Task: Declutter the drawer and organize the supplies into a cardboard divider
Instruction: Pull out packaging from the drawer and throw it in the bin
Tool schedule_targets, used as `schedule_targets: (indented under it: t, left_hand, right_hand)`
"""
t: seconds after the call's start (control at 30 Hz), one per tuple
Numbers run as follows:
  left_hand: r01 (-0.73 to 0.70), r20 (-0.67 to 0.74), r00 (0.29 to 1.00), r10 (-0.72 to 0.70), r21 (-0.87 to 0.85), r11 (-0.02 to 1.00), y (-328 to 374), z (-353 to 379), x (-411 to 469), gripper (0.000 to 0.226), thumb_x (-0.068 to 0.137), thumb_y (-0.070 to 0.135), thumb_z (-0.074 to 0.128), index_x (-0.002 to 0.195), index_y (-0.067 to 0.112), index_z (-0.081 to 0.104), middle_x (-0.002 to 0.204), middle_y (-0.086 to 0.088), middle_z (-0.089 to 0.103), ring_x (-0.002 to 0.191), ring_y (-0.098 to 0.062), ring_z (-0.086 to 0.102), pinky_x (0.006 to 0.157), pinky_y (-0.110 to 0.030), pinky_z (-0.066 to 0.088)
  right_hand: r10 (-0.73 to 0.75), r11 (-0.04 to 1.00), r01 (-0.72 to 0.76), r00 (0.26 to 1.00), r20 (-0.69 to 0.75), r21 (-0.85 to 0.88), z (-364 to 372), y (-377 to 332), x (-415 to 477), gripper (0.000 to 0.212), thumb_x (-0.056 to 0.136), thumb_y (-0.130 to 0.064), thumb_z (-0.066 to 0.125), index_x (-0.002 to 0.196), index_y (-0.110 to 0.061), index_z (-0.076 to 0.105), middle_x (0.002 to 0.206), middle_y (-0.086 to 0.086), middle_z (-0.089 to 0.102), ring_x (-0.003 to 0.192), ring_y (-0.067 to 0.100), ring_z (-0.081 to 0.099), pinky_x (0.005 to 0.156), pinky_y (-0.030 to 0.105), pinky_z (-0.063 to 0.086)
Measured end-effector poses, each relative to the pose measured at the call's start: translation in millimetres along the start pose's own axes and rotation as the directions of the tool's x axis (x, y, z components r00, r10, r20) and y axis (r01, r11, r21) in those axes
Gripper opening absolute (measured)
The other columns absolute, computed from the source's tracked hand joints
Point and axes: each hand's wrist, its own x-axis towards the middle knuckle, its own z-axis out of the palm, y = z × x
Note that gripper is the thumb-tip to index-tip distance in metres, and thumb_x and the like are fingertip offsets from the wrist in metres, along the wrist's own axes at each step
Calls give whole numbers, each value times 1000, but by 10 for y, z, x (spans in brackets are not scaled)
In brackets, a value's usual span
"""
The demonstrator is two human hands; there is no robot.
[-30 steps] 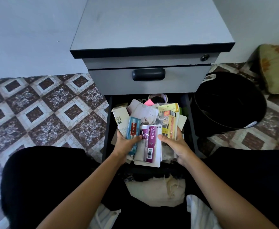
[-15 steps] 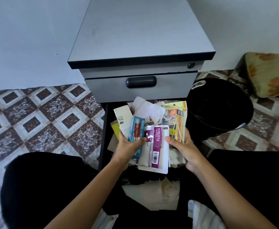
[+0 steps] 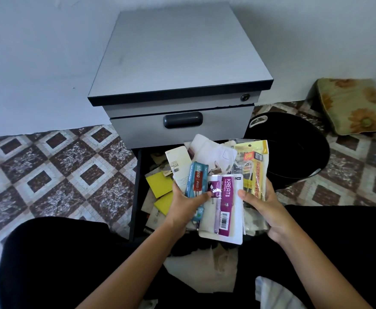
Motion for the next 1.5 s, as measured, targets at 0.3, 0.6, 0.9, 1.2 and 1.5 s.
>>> schedule_targets:
  t: [0.3, 0.6, 0.9, 1.2, 1.5]
  left_hand:
    - [1, 253, 966, -58, 223, 975, 191, 742, 477, 63, 75, 15, 78, 122, 16, 37, 114, -4, 61, 97, -11, 61, 75, -28, 53]
    - [112, 356, 905, -233, 327, 938, 344, 1689, 1137, 63, 76, 20, 78, 124, 15, 37, 112, -3, 58, 89, -11, 58, 66, -26, 48]
    - [337, 294, 846, -445, 351, 873, 273, 2179, 2076, 84, 60, 36, 87, 128, 9, 47, 119, -14, 63, 95, -28, 66, 66, -44, 57]
    - [446, 259, 761, -595, 457, 770, 332, 2358, 2303, 80, 80, 74, 41, 130, 12, 44, 120, -16, 55, 105, -29, 56, 90, -44, 48]
    - [-13, 384, 853, -354, 693, 721, 514, 2037, 2022, 42, 100, 37, 37, 137, 16, 41, 137, -10, 47, 116, -25, 51, 99, -39, 39]
  right_hand:
    - [-4, 995, 27, 969, -246, 92, -577, -255, 43, 82, 49, -34, 78, 124, -31, 46, 118, 0, 64, 110, 21, 60, 97, 45, 46]
    - [76, 993, -44, 948, -309, 110, -1385, -578, 593, 65, 65, -32, 77, 121, -23, 47, 111, 11, 66, 97, 26, 65, 79, 41, 54]
    - [420, 906, -423, 903, -92, -8, -2034, -855, 1692, 97, 43, -49, 89, 129, -20, 54, 135, 7, 53, 110, 33, 61, 89, 53, 50]
    - [603, 797, -583, 785, -144, 161, -1992, -641, 2133, 129, 49, -47, 84, 150, -35, 6, 159, 10, -5, 143, 43, 6, 107, 67, 14]
    - [414, 871, -483, 821, -394, -89, -1615, -848, 1896, 41, 96, -36, 51, 133, -20, 45, 141, 10, 39, 127, 35, 38, 101, 50, 35]
